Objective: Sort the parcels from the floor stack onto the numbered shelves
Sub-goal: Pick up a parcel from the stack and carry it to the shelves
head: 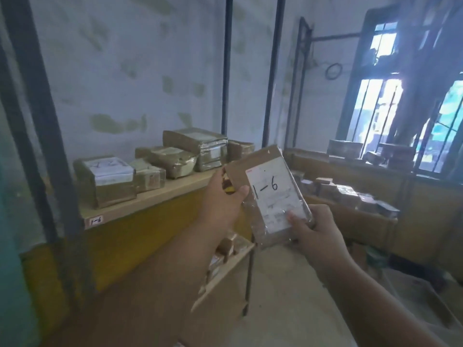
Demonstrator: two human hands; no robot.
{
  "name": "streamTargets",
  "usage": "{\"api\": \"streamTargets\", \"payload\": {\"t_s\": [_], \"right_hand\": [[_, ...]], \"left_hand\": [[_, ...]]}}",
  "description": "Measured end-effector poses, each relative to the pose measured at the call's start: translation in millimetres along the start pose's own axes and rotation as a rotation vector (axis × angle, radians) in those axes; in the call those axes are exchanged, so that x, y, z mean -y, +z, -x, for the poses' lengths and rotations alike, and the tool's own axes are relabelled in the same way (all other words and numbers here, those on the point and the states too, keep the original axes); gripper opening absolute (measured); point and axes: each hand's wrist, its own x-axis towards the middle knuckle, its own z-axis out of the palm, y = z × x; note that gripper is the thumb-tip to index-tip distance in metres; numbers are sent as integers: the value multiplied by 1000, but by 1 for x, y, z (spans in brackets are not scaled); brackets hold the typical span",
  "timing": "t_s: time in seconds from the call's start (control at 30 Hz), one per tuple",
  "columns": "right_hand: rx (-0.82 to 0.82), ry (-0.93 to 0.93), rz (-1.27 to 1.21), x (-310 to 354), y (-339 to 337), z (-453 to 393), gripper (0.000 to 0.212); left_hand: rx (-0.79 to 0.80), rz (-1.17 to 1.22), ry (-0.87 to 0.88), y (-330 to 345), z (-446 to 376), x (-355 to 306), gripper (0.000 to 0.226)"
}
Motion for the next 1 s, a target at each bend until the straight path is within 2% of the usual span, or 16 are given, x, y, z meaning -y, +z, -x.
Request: {"api": "streamTargets", "payload": {"t_s": [0.2, 0.33, 0.4, 0.5, 0.63, 0.7, 0.8, 0.9, 1.0], "right_hand": [[34, -56, -35, -20, 16, -134, 24], [9, -115, -36, -28, 23, -235, 28], [-6, -131, -7, -29, 22, -281, 31], [35, -129, 12, -27, 20, -345, 30], [114, -72, 4, -47, 32, -400, 29], [117, -69, 11, -64, 44, -422, 27], [125, -83, -11, -83, 59, -450, 27], [210, -70, -15, -100, 71, -475, 33], [273, -56, -47, -107, 73, -499, 31]], "left_hand": [[-23, -121, 105, 43, -115, -6, 76], [18, -197, 161, 66, -210, -13, 55], [2, -319, 200, 81, -255, -19, 46], [14, -496, 230, 106, -323, -30, 43], [118, -805, 158, 128, -387, -31, 32], [140, -907, 117, 133, -412, -24, 35], [81, -907, 101, 139, -440, -12, 44], [26, -837, 57, 154, -455, -2, 41], [-21, -843, 29, 162, -472, 2, 43]]}}
